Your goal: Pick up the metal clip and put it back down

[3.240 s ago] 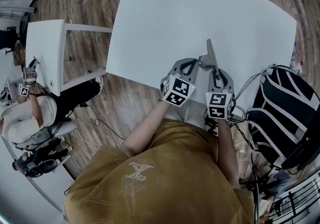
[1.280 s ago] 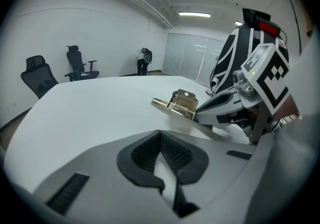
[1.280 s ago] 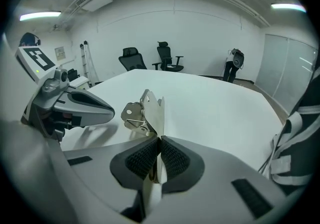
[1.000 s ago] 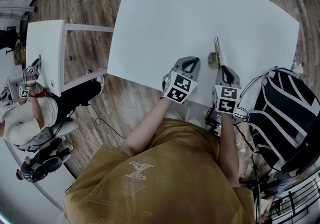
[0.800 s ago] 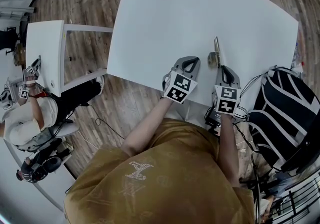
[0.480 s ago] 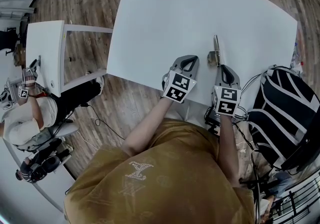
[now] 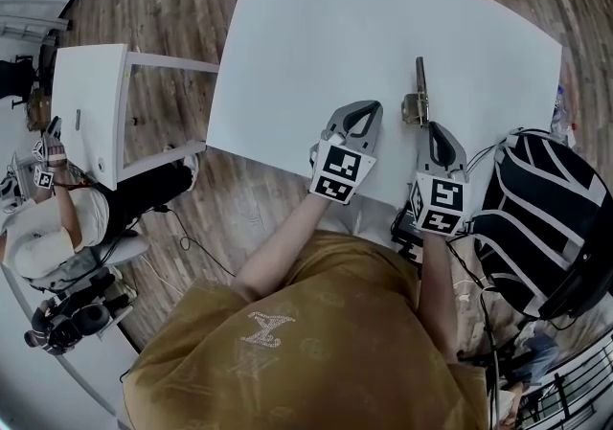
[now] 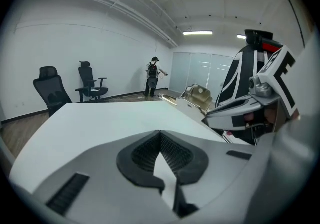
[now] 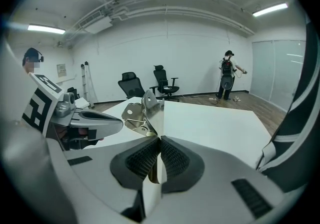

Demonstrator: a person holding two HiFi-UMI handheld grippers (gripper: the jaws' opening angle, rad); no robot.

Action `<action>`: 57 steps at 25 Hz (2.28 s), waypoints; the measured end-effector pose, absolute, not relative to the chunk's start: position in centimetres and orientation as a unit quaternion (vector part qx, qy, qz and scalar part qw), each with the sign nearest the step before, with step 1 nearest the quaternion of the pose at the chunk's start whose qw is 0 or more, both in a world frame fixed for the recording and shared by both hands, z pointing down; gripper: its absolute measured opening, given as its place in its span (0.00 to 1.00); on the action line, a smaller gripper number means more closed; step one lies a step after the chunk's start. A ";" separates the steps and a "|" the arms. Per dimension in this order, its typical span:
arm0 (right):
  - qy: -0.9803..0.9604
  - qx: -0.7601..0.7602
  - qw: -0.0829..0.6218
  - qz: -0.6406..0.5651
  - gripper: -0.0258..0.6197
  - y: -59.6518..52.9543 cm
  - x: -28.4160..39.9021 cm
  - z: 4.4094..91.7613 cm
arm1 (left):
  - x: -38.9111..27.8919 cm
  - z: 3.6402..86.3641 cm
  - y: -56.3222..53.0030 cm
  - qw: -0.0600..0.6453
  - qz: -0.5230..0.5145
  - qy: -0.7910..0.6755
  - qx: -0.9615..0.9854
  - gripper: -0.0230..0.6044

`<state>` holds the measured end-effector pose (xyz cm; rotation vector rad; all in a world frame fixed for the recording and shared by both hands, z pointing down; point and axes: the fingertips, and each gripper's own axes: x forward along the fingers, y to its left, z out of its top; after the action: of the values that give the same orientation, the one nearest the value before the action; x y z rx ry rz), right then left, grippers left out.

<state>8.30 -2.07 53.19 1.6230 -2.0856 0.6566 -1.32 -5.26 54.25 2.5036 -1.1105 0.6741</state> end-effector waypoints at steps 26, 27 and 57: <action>-0.751 0.648 0.076 0.103 0.08 -3.0 10.7 38.8 | -2.1 38.7 -7.7 0.047 0.096 -0.458 0.882 0.05; -0.750 0.649 0.073 0.100 0.08 -3.0 10.8 38.4 | -2.1 38.4 -7.7 0.046 0.094 -0.459 0.882 0.05; -0.745 0.667 -0.007 0.024 0.08 -3.2 12.2 30.6 | -1.3 31.9 -8.9 0.005 0.026 -0.466 0.884 0.05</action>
<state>12.20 -3.15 30.55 2.1040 -2.3499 0.0757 -1.32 -8.88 31.87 2.7700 -1.4606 0.0801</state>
